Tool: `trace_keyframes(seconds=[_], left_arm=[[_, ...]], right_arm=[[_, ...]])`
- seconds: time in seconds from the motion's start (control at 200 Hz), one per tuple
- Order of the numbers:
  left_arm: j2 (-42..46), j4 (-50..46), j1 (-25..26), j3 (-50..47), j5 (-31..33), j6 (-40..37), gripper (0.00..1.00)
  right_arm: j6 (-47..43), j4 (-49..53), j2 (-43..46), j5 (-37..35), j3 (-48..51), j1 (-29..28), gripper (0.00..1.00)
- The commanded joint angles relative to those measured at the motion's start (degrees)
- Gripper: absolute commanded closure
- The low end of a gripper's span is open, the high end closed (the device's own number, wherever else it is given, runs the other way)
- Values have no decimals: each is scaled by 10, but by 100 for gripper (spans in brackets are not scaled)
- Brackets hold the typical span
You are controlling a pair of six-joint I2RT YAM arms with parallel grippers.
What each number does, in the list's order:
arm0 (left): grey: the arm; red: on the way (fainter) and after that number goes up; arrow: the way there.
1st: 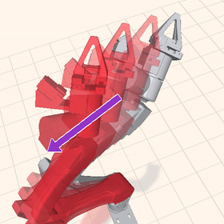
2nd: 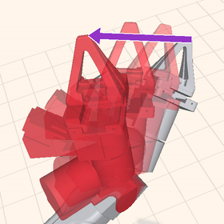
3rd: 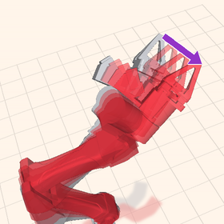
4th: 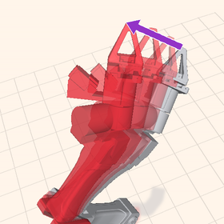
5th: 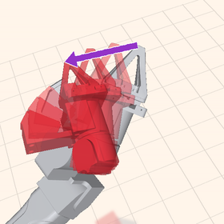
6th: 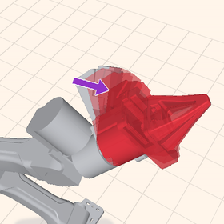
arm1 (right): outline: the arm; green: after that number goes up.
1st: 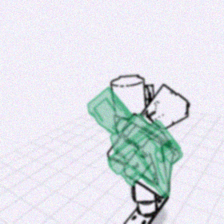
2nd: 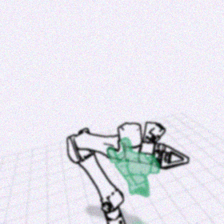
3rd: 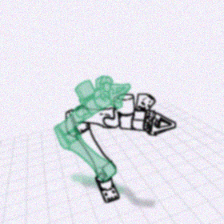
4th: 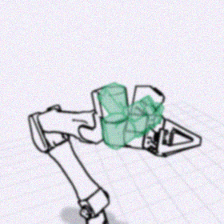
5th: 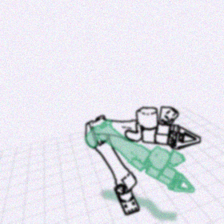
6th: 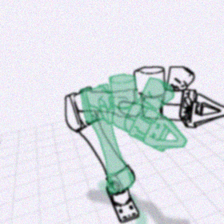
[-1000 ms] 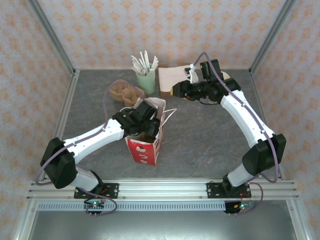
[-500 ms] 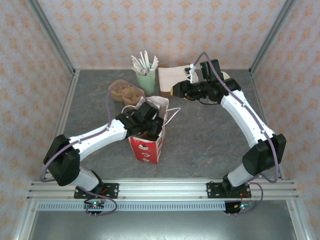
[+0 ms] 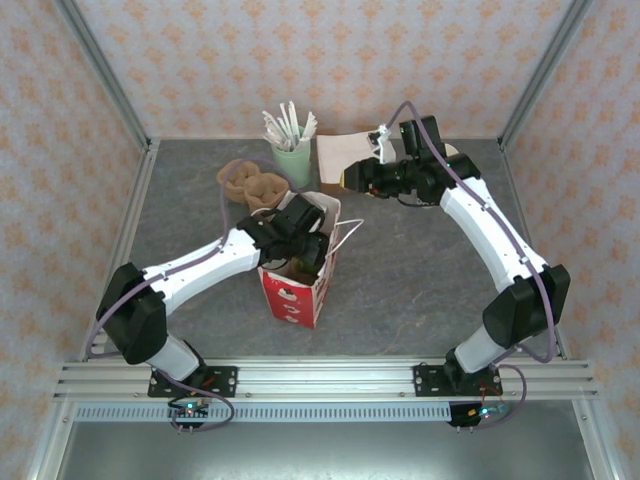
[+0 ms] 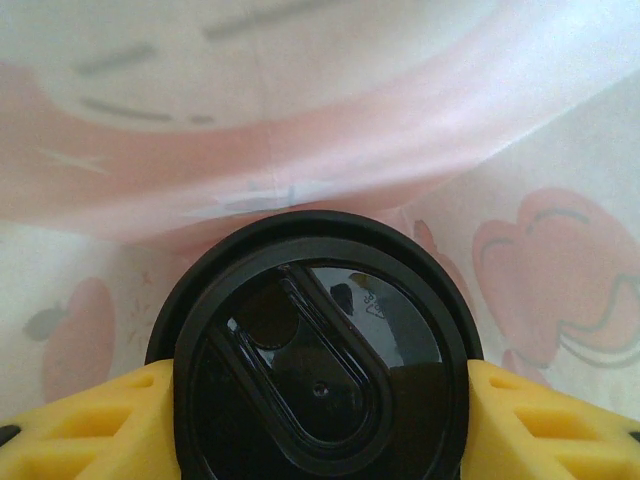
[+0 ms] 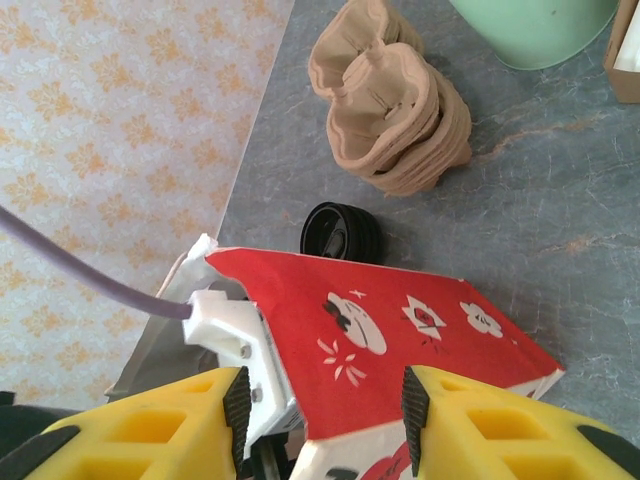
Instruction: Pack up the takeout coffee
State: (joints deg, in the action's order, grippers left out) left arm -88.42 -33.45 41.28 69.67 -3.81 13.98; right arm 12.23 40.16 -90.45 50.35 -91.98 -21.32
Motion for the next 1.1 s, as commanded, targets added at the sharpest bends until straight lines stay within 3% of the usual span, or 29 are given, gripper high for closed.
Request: trace_keyframes(seconds=[0.0, 0.145, 0.38, 0.571, 0.856, 1.096], left_arm=[[11, -55, 5, 38, 5, -12, 36], [24, -80, 5, 63, 13, -15, 29], [40, -115, 1, 99, 20, -14, 28], [33, -110, -4, 94, 13, -12, 29], [12, -99, -5, 107, -6, -11, 16], [15, -107, -6, 109, -10, -10, 15]], right_arm=[[-6, -13, -7, -1, -22, 4, 53], [-6, -14, -10, 3, -24, 8, 52], [-6, -16, -13, 6, -23, 10, 52], [-4, -19, -20, 9, -28, 10, 52], [-7, -16, -26, 10, -35, 12, 51], [-10, -12, -25, 11, -37, 15, 50]])
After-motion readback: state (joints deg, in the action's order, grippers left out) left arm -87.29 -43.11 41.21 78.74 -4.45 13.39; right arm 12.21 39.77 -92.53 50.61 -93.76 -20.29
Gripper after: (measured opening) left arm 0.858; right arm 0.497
